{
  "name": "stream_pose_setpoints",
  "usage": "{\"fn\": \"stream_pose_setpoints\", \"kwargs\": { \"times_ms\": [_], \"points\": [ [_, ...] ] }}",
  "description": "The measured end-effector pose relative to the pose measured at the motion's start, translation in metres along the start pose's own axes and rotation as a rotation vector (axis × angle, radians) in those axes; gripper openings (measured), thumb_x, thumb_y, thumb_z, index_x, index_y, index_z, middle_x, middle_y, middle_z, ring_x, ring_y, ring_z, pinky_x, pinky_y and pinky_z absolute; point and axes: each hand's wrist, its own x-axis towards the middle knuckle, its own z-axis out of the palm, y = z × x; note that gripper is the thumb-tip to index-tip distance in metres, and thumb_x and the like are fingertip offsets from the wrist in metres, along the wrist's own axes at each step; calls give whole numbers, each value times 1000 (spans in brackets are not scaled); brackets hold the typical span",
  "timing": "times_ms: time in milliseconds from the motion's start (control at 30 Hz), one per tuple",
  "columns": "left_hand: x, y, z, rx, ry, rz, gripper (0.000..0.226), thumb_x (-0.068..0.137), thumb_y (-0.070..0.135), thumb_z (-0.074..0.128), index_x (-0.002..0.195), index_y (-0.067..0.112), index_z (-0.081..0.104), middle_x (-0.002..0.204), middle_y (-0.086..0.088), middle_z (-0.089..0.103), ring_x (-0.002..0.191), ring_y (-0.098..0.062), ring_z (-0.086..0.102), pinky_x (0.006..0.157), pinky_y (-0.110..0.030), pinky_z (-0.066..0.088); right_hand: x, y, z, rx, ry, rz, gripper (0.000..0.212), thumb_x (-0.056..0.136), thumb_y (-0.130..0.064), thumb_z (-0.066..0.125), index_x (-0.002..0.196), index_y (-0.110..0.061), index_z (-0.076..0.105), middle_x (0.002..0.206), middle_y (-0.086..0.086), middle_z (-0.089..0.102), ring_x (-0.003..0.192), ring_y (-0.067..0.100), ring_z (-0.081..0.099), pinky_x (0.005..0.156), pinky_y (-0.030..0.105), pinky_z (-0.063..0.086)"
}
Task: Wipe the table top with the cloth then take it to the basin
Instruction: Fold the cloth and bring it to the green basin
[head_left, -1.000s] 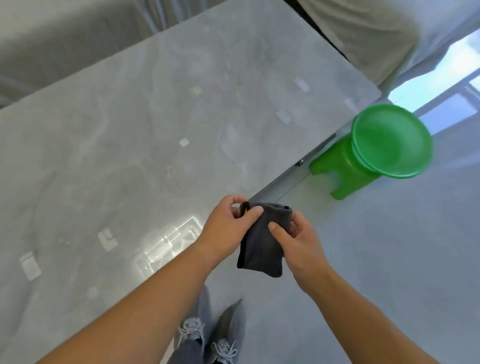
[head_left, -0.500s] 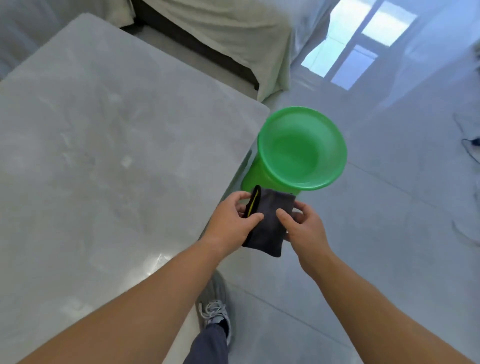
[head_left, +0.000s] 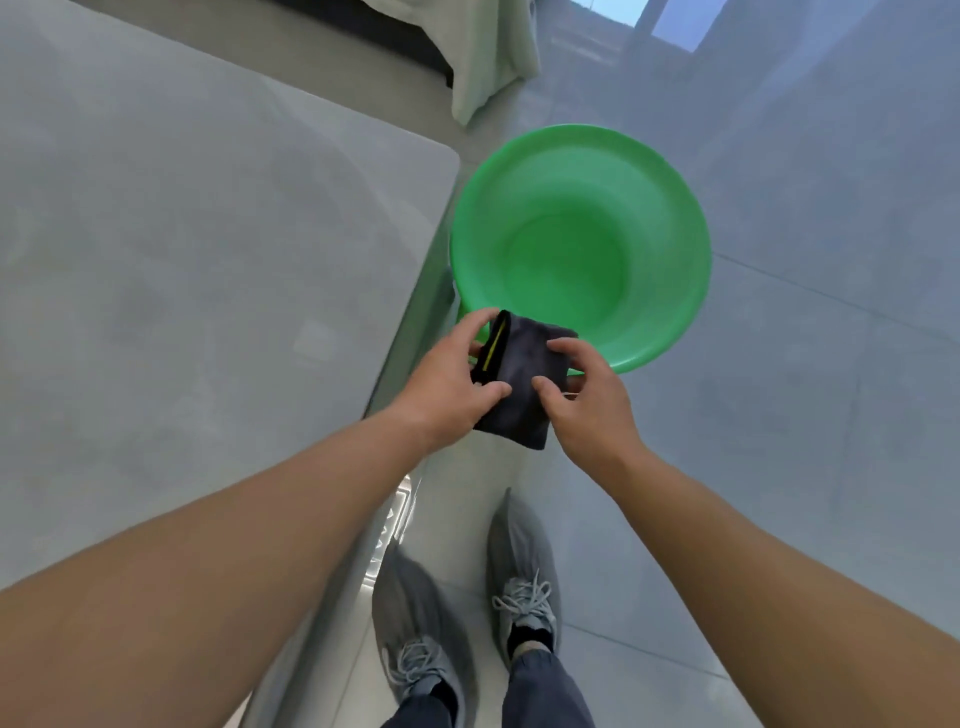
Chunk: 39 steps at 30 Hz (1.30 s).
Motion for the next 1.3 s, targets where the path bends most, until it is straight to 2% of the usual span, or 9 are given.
{"fn": "stream_pose_setpoints", "kwargs": {
  "times_ms": [100, 200, 300, 433, 567, 700, 967, 1167, 1300],
  "points": [
    [19, -3, 7, 149, -53, 63, 78, 82, 8, 77, 147, 33, 42, 122, -3, 49, 105, -19, 57, 90, -22, 52, 14, 10, -2, -137, -74, -40, 65, 79, -25, 81, 137, -21, 51, 127, 3, 58, 104, 19, 61, 91, 37, 54],
    [27, -5, 11, 247, -77, 42, 79, 82, 11, 78, 147, 34, 41, 121, -4, 45, 105, -20, 55, 99, -33, 49, 12, 17, -2, -256, -98, -128, 78, 75, -27, 85, 142, -16, 48, 126, 4, 52, 107, 17, 53, 96, 34, 49],
    [32, 0, 15, 300, -75, 32, 81, 79, 14, 81, 148, 32, 41, 121, -5, 46, 105, -22, 55, 102, -40, 47, 11, 20, -4, -242, -68, -102, 77, 78, -22, 82, 145, -16, 45, 128, 4, 50, 106, 21, 55, 96, 37, 51],
    [39, 8, 19, 391, -76, 87, 82, 78, 19, 82, 149, 29, 41, 109, -1, 45, 97, -23, 55, 96, -44, 50, 14, 23, -9, -223, -28, -68, 75, 81, -18, 79, 147, -16, 44, 125, 5, 51, 97, 24, 60, 91, 39, 52],
    [46, 11, 17, 552, -83, 107, 81, 78, 29, 83, 147, 32, 41, 111, 1, 47, 96, -25, 57, 89, -47, 52, 19, 25, -15, -352, -29, -79, 77, 78, -29, 82, 145, -20, 46, 126, 5, 51, 103, 23, 57, 90, 37, 50],
    [48, 9, 13, 613, -53, 76, 81, 74, 38, 85, 145, 34, 45, 112, 0, 47, 93, -27, 60, 88, -48, 53, 24, 26, -19, -441, -57, -86, 83, 75, -44, 82, 147, -27, 43, 133, 3, 46, 110, 25, 57, 90, 39, 49],
    [50, 5, 15, 709, -51, 127, 84, 73, 42, 84, 145, 39, 41, 109, 0, 38, 93, -22, 53, 86, -44, 51, 25, 29, -22, -654, -44, -107, 92, 72, -60, 78, 148, -31, 36, 144, 5, 39, 105, 33, 62, 79, 42, 53],
    [51, 4, 18, 782, -35, 156, 82, 74, 45, 82, 145, 34, 43, 103, 1, 34, 100, -26, 52, 90, -43, 47, 24, 27, -20, -676, -64, -81, 93, 73, -60, 76, 149, -31, 32, 151, 4, 32, 107, 33, 62, 80, 42, 53],
    [52, 5, 23, 820, -4, 164, 71, 75, 48, 79, 138, 32, 51, 100, 1, 34, 101, -26, 53, 90, -42, 44, 26, 24, -18, -707, -60, -75, 78, 79, -50, 74, 146, -31, 40, 154, 1, 32, 105, 35, 64, 78, 39, 51]
  ]
}}
